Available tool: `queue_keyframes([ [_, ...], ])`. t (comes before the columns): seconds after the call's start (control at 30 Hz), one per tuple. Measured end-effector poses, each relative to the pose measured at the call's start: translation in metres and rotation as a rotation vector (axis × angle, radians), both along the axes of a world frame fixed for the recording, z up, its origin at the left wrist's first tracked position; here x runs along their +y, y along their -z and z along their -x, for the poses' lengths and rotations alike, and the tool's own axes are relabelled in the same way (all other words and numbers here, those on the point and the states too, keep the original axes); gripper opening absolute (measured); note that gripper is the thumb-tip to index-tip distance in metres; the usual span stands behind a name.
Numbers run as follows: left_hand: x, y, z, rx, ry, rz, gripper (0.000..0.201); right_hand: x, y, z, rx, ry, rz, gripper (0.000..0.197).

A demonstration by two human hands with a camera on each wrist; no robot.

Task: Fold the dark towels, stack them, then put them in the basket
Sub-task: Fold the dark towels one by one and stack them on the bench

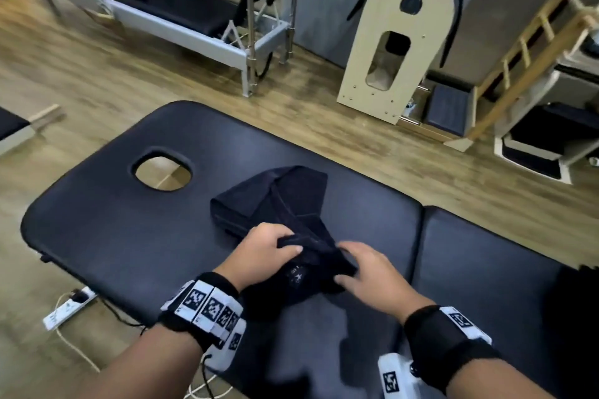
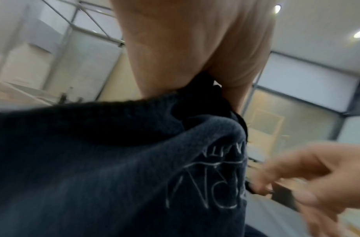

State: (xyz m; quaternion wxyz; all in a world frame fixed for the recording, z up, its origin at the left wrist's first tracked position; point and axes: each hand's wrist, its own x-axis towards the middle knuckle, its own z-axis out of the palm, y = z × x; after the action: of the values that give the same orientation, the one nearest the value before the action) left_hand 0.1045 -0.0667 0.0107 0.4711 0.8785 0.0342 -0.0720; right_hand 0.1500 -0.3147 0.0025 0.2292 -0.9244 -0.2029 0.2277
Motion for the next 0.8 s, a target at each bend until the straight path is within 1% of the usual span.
queue_keyframes([
  [0.03,-0.018,-0.005,-0.005,0.004,0.048,0.014,0.008,0.004,-0.007,0.005,-0.023,-0.016,-0.101,0.058],
  [0.07,-0.037,-0.01,-0.008,0.003,0.078,0.013,0.01,0.007,-0.015,0.011,-0.049,-0.017,-0.159,0.06],
  [0.13,-0.07,-0.018,-0.014,0.003,0.068,-0.006,0.016,0.002,-0.027,0.017,-0.082,0.015,-0.212,0.057],
  [0.2,-0.093,-0.025,-0.016,0.018,0.053,-0.008,0.021,-0.014,-0.034,0.021,-0.087,0.057,-0.193,0.047],
  [0.23,-0.1,-0.029,-0.015,0.041,0.078,0.02,0.02,-0.024,-0.036,0.022,-0.103,0.074,-0.166,0.041],
  [0.3,-0.111,-0.033,-0.013,0.111,0.175,0.093,0.02,-0.05,-0.037,0.024,-0.136,0.135,-0.1,0.035],
  [0.33,-0.117,-0.035,-0.011,0.141,0.228,0.098,0.025,-0.064,-0.038,0.026,-0.148,0.174,-0.079,0.034],
  [0.37,-0.119,-0.035,-0.009,0.153,0.265,0.064,0.029,-0.076,-0.036,0.027,-0.149,0.206,-0.074,0.033],
  [0.43,-0.128,-0.037,-0.007,0.133,0.295,-0.036,0.032,-0.103,-0.035,0.028,-0.136,0.265,-0.067,0.032],
  [0.53,-0.142,-0.04,-0.003,0.061,0.306,-0.125,0.031,-0.14,-0.034,0.031,-0.121,0.31,-0.034,0.029],
  [0.67,-0.172,-0.047,-0.003,-0.015,0.342,-0.141,0.009,-0.175,-0.036,0.038,-0.158,0.359,-0.05,0.024],
  [0.73,-0.191,-0.05,-0.004,-0.044,0.357,-0.181,0.016,-0.182,-0.037,0.042,-0.175,0.358,-0.098,0.021],
  [0.8,-0.21,-0.052,-0.005,-0.072,0.401,-0.222,0.018,-0.182,-0.038,0.05,-0.172,0.324,-0.145,0.023],
])
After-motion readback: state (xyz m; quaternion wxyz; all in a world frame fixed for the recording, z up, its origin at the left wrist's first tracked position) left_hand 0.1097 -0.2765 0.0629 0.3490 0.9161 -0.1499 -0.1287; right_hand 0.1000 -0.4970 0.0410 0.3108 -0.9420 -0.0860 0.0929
